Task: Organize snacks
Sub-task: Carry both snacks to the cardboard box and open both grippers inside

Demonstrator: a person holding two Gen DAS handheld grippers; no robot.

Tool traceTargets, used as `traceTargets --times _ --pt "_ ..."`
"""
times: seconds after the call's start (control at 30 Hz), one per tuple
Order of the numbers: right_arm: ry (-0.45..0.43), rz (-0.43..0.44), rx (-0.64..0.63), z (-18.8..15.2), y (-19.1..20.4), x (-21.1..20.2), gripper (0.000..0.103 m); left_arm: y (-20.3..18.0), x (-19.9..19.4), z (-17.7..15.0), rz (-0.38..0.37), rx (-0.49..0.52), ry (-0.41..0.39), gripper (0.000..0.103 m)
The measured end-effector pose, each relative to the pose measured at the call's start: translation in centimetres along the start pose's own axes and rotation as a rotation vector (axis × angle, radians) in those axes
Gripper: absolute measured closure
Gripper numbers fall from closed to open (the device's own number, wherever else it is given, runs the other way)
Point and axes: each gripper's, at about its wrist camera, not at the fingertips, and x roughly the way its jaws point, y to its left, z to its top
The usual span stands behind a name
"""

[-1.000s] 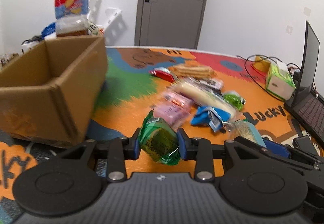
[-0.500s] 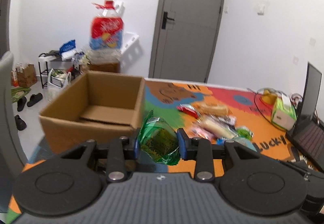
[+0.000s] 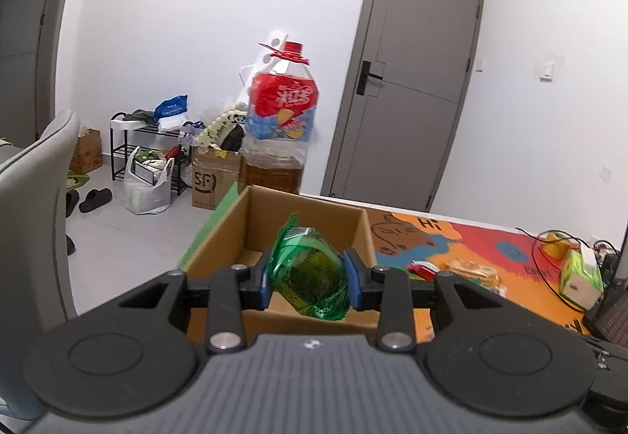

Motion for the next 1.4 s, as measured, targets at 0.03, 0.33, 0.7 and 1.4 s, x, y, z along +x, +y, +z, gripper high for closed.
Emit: traceTargets --times 0.03,0.33,0.7,1.4 --pt "0.000 0.005 -0.003 0.2 0.3 0.3 0.054 0.3 0.2 0.2 0.002 -0.002 0.001 0.068" --pt "-0.008 0.025 -0.042 2.1 2.4 3.5 0.054 2.4 3.0 0.8 0.014 -0.010 0.034 0.068" --pt "0.001 0.062 -0.033 2.9 3.7 6.0 0.054 4.0 6.3 1.6 0.052 -0.019 0.095 0.067" --pt "-0.060 0.151 0.016 5.0 5.2 6.9 0.022 7.3 1.1 2.7 0.149 -0.104 0.036 0.025"
